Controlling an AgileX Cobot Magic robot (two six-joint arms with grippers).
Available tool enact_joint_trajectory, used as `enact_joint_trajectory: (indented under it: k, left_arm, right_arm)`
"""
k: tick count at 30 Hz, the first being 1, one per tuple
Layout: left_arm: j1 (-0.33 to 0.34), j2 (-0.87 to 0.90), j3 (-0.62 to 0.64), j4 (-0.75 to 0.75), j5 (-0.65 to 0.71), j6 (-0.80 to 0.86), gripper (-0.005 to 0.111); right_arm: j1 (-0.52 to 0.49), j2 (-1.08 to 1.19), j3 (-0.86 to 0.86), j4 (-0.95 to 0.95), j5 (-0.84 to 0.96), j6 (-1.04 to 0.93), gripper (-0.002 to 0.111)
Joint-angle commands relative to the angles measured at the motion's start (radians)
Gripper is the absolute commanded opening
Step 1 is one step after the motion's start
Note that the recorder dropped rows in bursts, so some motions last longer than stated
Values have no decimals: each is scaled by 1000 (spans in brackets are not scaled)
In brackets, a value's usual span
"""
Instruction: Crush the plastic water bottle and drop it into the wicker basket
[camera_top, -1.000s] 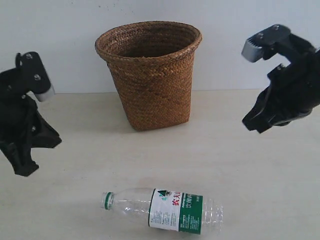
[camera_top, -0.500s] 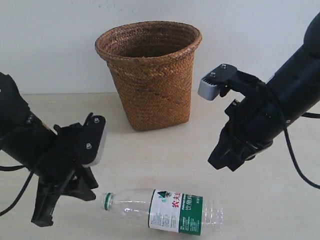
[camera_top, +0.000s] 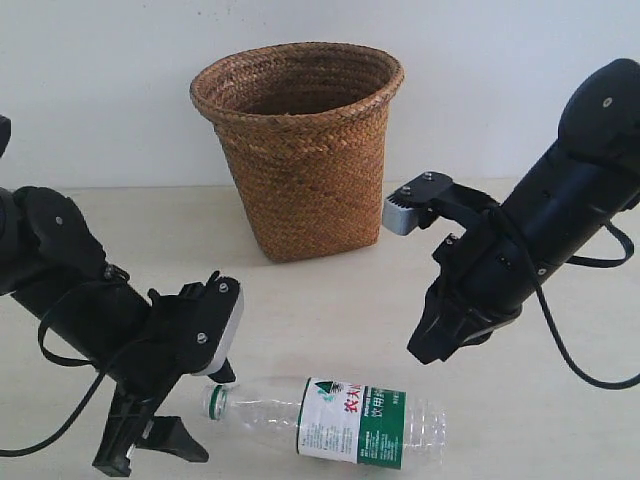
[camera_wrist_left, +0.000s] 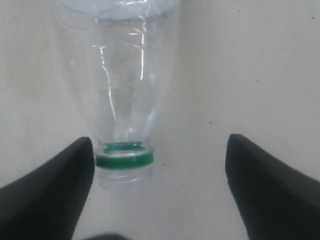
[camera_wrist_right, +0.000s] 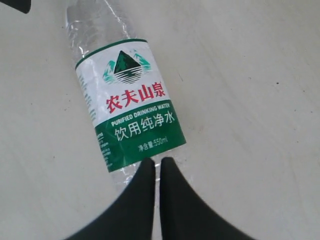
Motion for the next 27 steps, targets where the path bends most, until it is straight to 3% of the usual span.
enact_joint_trajectory:
  k: [1, 4, 15, 18, 21, 22, 23, 27]
  left_arm:
    - [-5, 32, -3, -121, -50, 100, 67]
    - [-5, 53, -3, -183, -59, 185, 67]
    - [-5, 98, -3, -181, -113, 196, 63]
    - [-5, 98, -3, -181, -113, 196, 52]
    - [-5, 98, -3, -181, -113, 196, 30]
    - [-5, 98, -3, -181, -113, 193, 12]
    - [-5, 98, -3, -181, -113, 185, 5]
    - [-5, 98, -3, -181, -131, 64, 4]
  right_arm:
    - [1, 1, -7, 7, -24, -10, 0]
    - [1, 1, -7, 7, -26, -10, 0]
    - [1, 1, -7, 15, -31, -10, 0]
    - [1, 1, -7, 53, -29, -10, 0]
    - [1, 1, -7, 70, -23, -10, 0]
    - [1, 1, -5, 73, -23, -10, 0]
    - [1, 3, -5, 92, -15, -12, 0]
    - [9, 40, -5, 208, 11, -65, 0]
